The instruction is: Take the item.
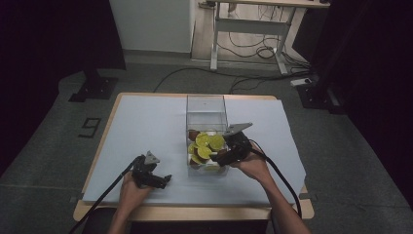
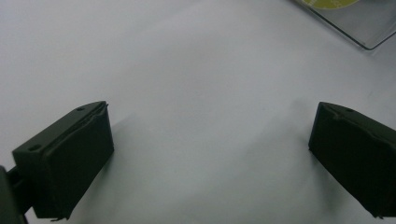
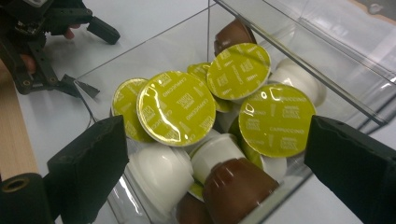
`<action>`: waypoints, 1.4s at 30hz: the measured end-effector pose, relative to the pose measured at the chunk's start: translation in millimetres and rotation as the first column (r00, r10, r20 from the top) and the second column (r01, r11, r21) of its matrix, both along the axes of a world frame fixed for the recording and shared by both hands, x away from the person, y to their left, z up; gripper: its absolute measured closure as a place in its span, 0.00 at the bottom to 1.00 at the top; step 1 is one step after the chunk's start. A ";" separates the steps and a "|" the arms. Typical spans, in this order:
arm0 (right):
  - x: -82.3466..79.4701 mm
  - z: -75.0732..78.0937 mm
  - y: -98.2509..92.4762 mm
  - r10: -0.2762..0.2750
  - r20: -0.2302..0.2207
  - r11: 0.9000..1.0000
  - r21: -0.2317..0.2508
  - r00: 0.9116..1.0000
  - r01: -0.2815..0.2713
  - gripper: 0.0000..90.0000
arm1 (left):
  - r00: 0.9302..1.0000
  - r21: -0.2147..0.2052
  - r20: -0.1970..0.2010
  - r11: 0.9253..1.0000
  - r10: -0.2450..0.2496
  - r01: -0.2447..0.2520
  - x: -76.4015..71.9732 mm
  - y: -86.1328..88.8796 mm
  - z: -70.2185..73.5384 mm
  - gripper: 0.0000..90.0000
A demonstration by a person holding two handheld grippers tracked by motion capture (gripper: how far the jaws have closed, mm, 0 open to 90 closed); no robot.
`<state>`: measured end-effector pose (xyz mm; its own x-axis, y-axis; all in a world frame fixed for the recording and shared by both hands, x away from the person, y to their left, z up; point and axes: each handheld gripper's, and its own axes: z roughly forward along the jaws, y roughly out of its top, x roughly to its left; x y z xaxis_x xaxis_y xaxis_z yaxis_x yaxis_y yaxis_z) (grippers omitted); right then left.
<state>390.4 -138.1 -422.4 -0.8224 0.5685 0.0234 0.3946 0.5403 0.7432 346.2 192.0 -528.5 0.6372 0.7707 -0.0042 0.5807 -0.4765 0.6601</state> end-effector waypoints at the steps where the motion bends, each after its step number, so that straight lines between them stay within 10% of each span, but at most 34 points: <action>1: 0.0 0.0 0.0 0.000 0.000 1.000 0.000 1.000 0.000 0.07 | 1.000 0.000 0.000 1.000 0.000 0.000 0.0 0.0 0.0 0.00; 42: 15.5 -30.2 38.4 0.068 -0.097 0.998 -0.008 0.993 -0.069 0.37 | 1.000 0.000 0.000 1.000 0.000 0.000 0.0 0.0 0.0 0.00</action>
<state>405.9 -99.7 -452.7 -0.8533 0.5119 0.0987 0.4265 0.5768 0.6967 346.2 192.0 -528.5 0.6372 0.7707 -0.0041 0.5807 -0.4766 0.6600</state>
